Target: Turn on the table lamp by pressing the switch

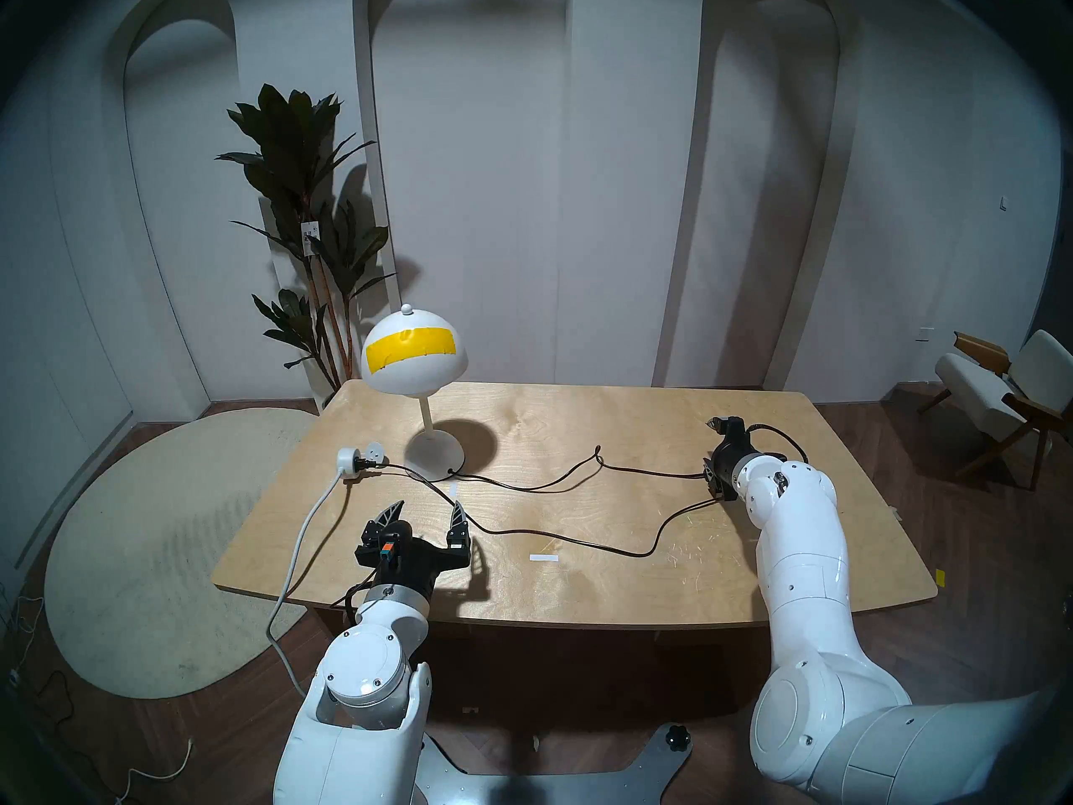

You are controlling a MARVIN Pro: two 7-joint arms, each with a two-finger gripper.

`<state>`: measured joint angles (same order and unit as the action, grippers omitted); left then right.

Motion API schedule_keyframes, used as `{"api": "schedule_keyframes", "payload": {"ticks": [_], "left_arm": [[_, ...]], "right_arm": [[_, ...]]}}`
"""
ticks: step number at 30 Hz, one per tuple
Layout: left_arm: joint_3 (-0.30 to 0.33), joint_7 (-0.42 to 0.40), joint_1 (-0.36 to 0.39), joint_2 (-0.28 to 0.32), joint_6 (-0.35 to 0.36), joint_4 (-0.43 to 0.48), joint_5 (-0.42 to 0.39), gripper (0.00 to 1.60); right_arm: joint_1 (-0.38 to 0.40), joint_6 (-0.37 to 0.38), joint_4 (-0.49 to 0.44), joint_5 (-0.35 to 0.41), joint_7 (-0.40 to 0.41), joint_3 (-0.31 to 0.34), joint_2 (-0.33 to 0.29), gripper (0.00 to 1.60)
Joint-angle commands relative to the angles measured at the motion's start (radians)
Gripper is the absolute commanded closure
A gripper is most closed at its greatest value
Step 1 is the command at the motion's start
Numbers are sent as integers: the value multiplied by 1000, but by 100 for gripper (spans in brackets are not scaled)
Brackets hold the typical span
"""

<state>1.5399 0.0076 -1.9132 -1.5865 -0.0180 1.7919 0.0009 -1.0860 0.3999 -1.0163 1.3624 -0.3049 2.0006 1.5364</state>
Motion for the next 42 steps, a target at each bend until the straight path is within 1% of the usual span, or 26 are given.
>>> {"api": "schedule_keyframes", "payload": {"ticks": [1,3,6,11,16,27,42], "left_arm": [[1,0,5,0,-4,21,-1,0],[1,-1,5,0,-4,21,-1,0],[1,-1,5,0,-4,21,-1,0],[1,-1,6,0,-4,21,0,0],[1,-1,5,0,-4,21,0,0],[1,-1,5,0,-4,21,0,0],[1,-1,5,0,-4,21,0,0]], "right_arm": [[5,-16,36,2,-72,29,-21,0],[4,7,3,11,-98,23,-15,0],[-4,34,-62,19,-111,3,5,0],[-9,50,-131,27,-137,-17,33,0],[-38,58,-192,35,-164,-25,50,0],[-78,62,-272,36,-183,-37,60,0],[-116,56,-362,21,-163,-49,49,0]]}}
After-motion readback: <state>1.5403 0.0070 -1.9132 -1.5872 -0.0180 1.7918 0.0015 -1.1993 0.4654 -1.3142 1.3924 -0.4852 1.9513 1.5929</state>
